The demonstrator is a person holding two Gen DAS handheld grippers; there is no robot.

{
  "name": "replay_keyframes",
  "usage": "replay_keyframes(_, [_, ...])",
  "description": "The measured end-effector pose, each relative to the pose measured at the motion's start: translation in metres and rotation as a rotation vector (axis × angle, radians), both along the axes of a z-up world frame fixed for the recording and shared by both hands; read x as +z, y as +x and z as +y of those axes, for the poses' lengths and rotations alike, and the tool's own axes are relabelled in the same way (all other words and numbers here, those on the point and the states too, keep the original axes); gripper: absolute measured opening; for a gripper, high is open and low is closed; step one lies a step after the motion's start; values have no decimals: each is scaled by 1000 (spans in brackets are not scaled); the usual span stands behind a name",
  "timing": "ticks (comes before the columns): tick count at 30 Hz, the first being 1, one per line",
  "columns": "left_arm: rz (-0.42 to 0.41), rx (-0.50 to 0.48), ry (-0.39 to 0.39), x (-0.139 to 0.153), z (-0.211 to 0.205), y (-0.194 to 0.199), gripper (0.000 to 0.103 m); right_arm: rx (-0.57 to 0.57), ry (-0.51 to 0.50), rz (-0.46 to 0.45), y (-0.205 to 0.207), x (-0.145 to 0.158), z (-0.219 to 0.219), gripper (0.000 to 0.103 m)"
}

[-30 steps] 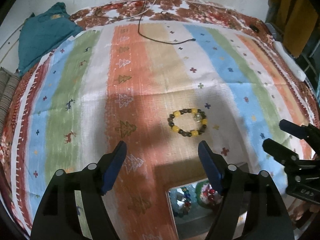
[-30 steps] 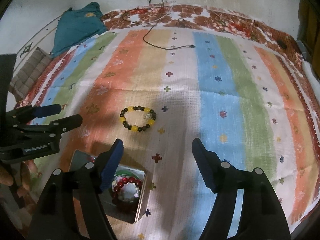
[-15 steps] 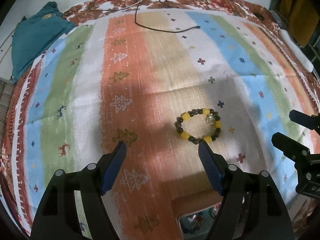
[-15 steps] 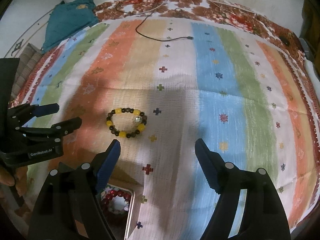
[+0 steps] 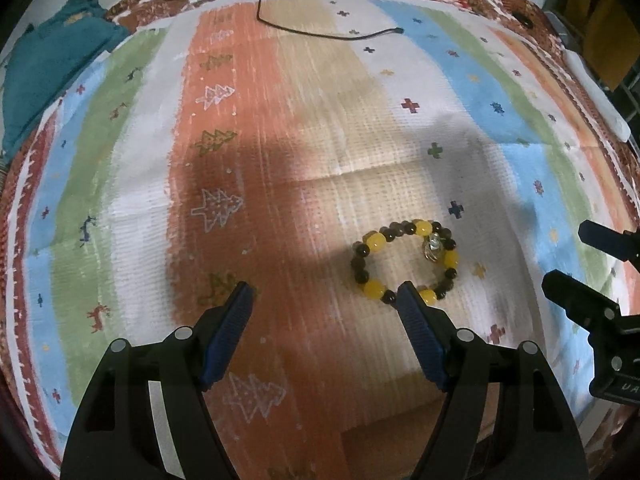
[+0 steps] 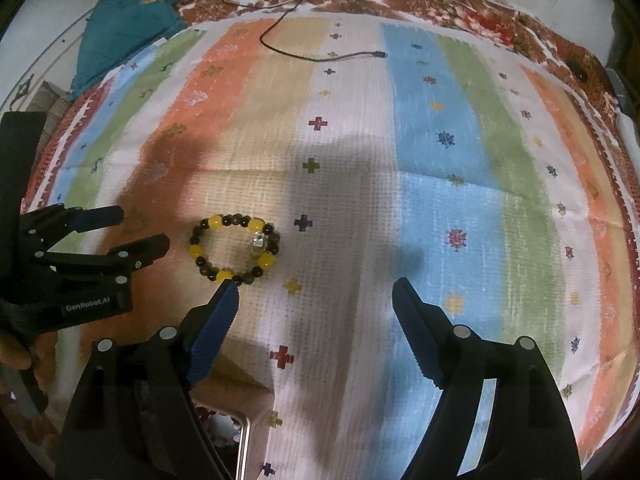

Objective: Organize jewelry
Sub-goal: 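Close the left tool on the yellow-and-black bead bracelet, then lift the yellow-and-black bracelet with the left tool off the cloth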

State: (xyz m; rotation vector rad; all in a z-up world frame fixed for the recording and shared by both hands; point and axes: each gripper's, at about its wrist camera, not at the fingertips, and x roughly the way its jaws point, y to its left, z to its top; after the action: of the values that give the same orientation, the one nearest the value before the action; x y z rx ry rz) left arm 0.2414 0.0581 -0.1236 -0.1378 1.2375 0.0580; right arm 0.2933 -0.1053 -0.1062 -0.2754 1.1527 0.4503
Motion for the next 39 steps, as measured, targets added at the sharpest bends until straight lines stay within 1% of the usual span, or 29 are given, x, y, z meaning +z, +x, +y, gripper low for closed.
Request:
replay_keyframes(6, [29, -26, -10, -15, -3, 14, 74, 3, -7, 22, 10, -9, 1, 79])
replay_keyframes(10, [46, -47, -13, -23, -8, 22, 70, 17, 1, 16, 13, -7, 5, 79])
replay_keyframes(12, [58, -59, -11, -27, -10, 26, 62, 18, 3, 17, 16, -8, 6, 79])
replay_keyframes(14, [79, -62, -9, -33, -12, 29, 48, 17, 3, 20, 18, -10, 7, 79])
replay_keyframes(16, [91, -72, 5, -39, -14, 31, 45, 16, 1, 27, 19, -12, 7, 79])
replay_keyframes(18, [89, -81, 22, -40, -16, 32, 39, 21, -2, 42, 21, -16, 8, 79])
replay_keyframes(19, [89, -83, 23, -40, -17, 33, 31, 22, -3, 44, 21, -17, 9, 79])
replay_keyframes(20, [88, -84, 20, -40, -17, 34, 19, 22, -5, 44, 22, -18, 9, 79])
replay_keyframes(21, [88, -86, 17, -40, -17, 34, 12, 21, -7, 45, 23, -18, 9, 79])
replay_keyframes(22, [90, -87, 17, -41, -18, 35, 10, 19, -8, 45, 24, -19, 9, 79])
replay_keyframes(27, [78, -97, 7, -37, -20, 36, 9, 25, -12, 50, 24, -23, 11, 79])
replay_keyframes(31, [32, -82, -25, -18, -16, 35, 9, 32, -10, 49, 22, -24, 13, 79])
replay_keyframes(34, [10, -59, -99, -2, -9, 34, 9, 38, -12, 42, 21, -24, 14, 79])
replay_keyframes(36, [-10, -53, -117, 8, -5, 33, 9, 43, -4, 42, 20, -24, 16, 79])
replay_keyframes(39, [-24, -51, -168, 17, -1, 31, 9, 45, 4, 41, 19, -24, 18, 79])
